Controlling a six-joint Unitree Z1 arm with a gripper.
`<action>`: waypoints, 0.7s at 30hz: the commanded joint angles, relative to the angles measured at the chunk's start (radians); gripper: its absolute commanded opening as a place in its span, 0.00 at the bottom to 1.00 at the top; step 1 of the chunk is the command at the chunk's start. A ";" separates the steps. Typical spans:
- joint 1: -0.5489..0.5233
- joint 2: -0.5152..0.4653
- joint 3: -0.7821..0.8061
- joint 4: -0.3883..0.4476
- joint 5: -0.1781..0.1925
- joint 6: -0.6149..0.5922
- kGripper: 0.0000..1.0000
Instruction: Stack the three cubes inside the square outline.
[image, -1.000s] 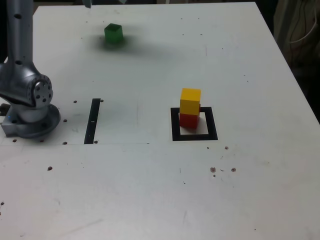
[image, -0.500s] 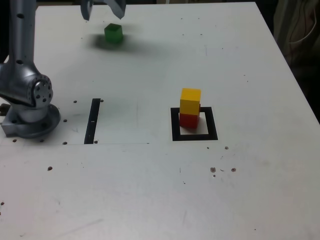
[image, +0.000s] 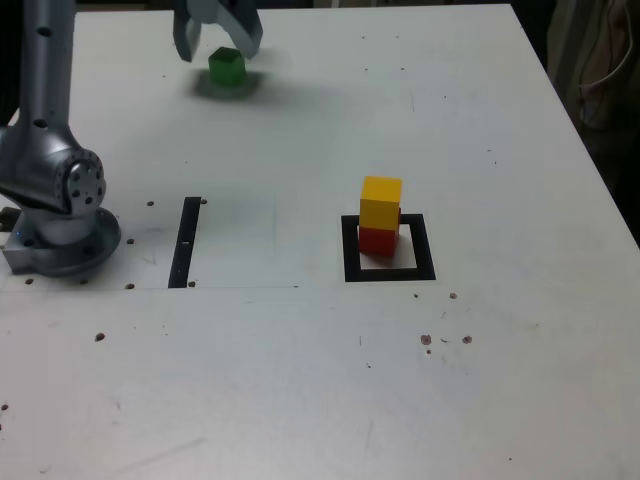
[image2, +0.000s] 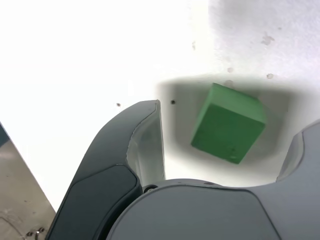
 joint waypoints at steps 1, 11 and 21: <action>-0.003 0.008 0.001 -0.007 0.001 0.001 0.90; 0.001 0.006 0.056 -0.074 0.011 0.037 0.85; 0.003 -0.002 0.076 -0.097 -0.011 0.078 0.80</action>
